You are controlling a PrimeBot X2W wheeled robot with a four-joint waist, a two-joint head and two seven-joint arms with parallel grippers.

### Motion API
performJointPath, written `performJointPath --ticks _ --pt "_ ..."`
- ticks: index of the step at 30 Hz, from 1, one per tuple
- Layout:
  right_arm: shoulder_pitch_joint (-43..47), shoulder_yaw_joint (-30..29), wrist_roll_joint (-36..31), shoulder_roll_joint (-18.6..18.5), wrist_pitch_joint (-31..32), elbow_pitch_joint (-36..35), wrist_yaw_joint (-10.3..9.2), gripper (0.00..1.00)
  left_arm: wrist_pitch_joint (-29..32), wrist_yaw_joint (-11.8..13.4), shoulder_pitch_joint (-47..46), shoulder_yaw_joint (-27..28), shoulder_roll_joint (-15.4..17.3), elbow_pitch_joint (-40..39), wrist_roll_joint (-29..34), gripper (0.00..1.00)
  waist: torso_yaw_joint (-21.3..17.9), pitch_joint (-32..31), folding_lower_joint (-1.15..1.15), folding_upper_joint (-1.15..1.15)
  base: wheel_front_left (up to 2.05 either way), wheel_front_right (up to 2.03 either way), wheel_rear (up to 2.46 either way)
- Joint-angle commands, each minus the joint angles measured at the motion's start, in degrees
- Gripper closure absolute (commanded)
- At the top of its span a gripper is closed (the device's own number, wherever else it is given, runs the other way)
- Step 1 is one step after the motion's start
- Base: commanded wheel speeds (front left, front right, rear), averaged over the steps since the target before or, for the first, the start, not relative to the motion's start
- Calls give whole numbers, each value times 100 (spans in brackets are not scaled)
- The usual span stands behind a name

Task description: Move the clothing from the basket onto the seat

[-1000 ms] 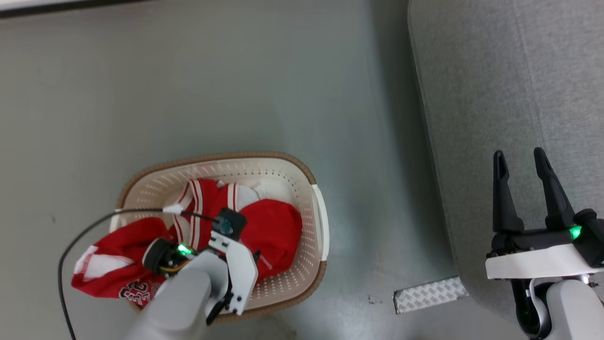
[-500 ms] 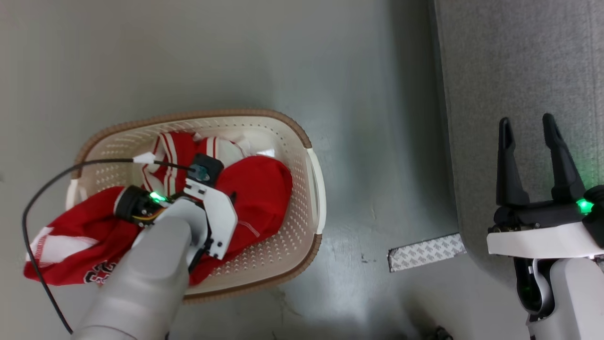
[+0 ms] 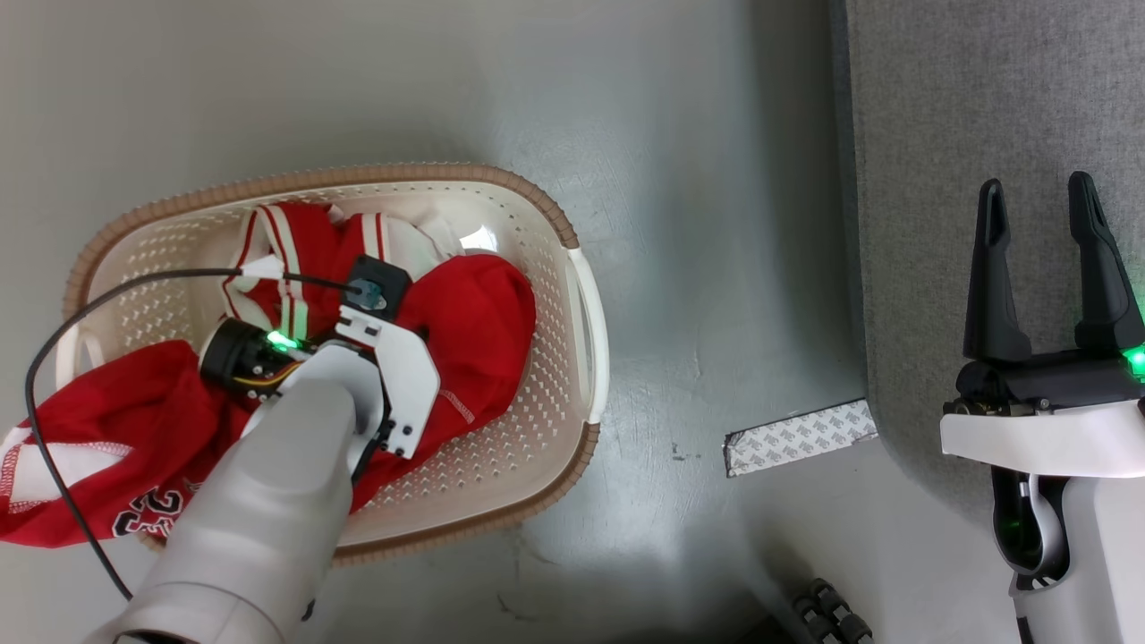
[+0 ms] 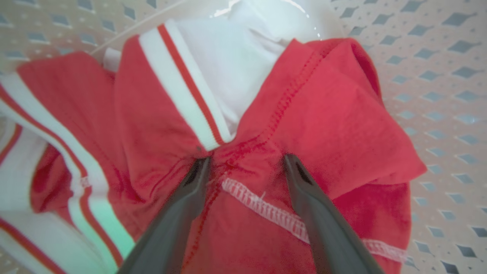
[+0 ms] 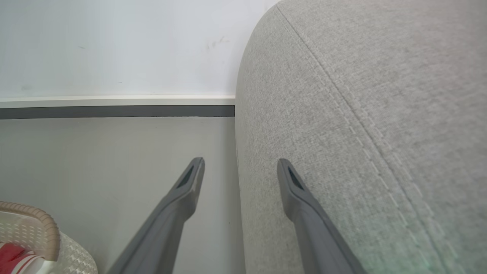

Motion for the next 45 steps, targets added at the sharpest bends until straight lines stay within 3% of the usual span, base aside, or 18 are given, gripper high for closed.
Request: performJointPath --ticks 1,2,13,28,40,45 --pt "-3 31 105 35 74 262 79 0 -49 7 -60 -22 9 37 52 74 4 -3 0 0 0 0 0" --pt "-3 24 93 35 74 268 79 0 -78 5 -63 -33 3 59 50 100 5 -9 0 0 0 0 0" --pt "128 -94 -98 24 48 331 64 0 -417 -105 120 -39 -144 197 -173 100 239 -669 0 0 0 0 0" --pt "961 -187 -330 15 43 596 50 0 -1424 -264 1202 152 -401 -32 -835 100 888 -2618 0 0 0 0 0" --pt "1774 -328 -435 15 44 792 50 0 -1706 -141 2178 353 -422 -1166 -1310 100 1350 -4152 0 0 0 0 0" --pt "2057 -344 -433 15 44 831 50 0 -1701 -67 2638 500 -276 -1949 -1403 100 1440 -4603 0 0 0 0 0"
